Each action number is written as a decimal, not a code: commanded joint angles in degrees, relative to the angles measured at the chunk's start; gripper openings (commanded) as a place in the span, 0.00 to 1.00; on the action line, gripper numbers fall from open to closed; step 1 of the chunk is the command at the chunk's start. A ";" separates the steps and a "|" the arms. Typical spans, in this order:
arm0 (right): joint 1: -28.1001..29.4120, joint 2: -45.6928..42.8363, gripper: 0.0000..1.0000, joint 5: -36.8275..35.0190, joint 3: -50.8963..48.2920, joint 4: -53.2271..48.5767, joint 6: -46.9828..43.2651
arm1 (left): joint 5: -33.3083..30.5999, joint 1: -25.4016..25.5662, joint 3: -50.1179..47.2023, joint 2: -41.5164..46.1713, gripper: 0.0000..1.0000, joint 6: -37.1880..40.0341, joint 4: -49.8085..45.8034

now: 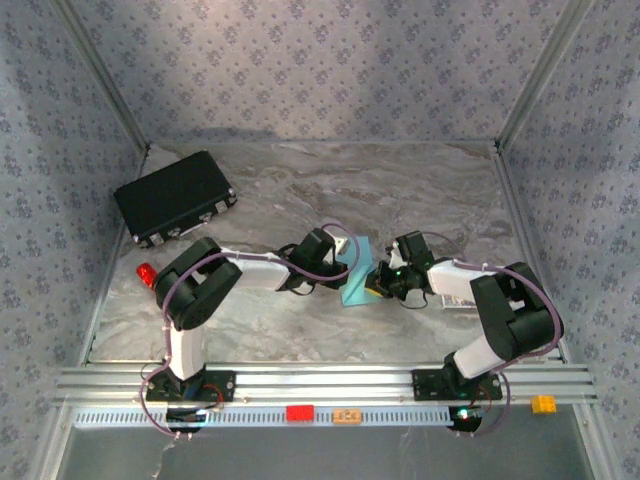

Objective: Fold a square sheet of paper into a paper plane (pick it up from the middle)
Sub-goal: Fold the triangle a second time at the center of the table.

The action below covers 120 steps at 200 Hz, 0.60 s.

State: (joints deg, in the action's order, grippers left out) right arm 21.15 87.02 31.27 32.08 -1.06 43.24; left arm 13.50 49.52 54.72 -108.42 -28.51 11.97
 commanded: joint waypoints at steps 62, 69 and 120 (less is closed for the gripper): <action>-0.05 0.47 0.13 -1.03 -0.22 -0.91 0.04 | 0.75 0.24 0.22 -1.44 0.00 0.57 -0.32; -0.04 0.52 0.13 -1.08 -0.11 -1.11 0.07 | 0.61 0.28 0.11 -1.44 0.00 0.48 -0.20; -0.05 0.34 0.13 -0.94 0.10 -1.22 0.06 | 0.70 0.20 0.43 -2.15 0.00 0.48 -0.53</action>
State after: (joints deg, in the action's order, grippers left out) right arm 21.15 87.02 31.27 32.08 -1.08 43.24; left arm 13.72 49.52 54.72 -108.75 -28.53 12.19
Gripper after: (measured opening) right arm 0.128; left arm 0.045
